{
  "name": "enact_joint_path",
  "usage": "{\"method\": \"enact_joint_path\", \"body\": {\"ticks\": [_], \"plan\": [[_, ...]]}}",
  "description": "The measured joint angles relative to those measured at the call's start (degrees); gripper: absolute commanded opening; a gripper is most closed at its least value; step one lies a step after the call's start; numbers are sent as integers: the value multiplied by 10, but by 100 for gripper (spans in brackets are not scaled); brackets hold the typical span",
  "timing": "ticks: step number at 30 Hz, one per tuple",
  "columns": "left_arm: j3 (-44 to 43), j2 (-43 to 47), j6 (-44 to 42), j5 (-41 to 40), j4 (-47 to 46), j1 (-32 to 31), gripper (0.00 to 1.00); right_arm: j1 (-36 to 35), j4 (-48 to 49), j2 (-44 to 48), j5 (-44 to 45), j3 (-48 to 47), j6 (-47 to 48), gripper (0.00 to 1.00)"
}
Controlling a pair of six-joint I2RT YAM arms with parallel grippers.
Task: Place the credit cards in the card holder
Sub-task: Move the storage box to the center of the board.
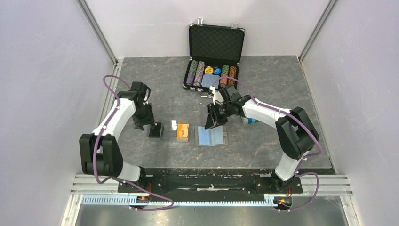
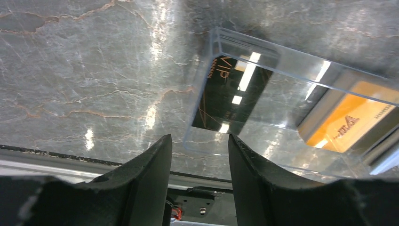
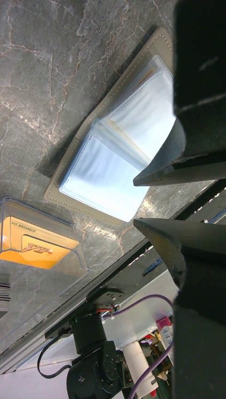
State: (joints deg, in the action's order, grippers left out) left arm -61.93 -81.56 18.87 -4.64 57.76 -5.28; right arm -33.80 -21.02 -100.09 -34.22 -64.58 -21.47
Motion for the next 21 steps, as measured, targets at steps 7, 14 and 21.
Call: {"method": "enact_joint_path", "body": {"ticks": [7,14,21], "plan": [[-1,-44,-35,7,-7,36,45,0,2,0,0,7,0,34],[0,-83,-43,21,-23,41,14,0,2,0,0,7,0,34],[0,-83,-49,32,-24,43,2,0,3,0,0,7,0,34]]}}
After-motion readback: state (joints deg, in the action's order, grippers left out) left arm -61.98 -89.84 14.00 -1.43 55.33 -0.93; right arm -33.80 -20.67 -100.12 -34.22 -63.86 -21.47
